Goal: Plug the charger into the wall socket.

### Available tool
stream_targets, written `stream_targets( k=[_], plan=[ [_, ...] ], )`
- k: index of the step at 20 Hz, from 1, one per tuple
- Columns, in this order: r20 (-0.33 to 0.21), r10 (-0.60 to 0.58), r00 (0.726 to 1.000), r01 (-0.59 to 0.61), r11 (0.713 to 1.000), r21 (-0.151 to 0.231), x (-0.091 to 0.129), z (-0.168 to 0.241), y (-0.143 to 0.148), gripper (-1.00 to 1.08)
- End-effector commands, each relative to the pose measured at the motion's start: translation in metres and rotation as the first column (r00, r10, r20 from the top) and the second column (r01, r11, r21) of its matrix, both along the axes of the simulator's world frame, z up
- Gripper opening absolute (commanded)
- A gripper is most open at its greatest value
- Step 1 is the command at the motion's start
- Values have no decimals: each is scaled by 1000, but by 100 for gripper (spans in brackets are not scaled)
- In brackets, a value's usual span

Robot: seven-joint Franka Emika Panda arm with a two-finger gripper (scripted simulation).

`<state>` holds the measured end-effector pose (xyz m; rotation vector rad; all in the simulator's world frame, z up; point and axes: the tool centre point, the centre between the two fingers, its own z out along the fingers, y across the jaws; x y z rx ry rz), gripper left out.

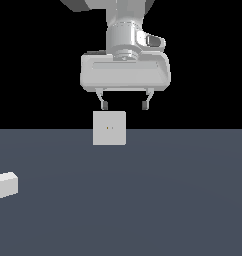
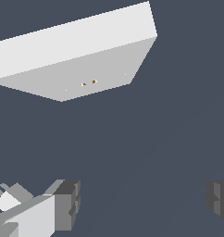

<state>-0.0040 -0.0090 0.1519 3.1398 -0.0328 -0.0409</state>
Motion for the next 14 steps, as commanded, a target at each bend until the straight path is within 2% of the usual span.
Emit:
stream_targets(
  k=[1,7,11,14],
  plan=[
    [0,0,1000,0,1000,0,0,0,0,100],
    [6,46,999,-46,999,3,-1,-5,12,100],
    [16,129,991,-129,992,7,-3,-13,33,100],
    [28,218,976,-219,976,10,-8,-22,55,100]
  ],
)
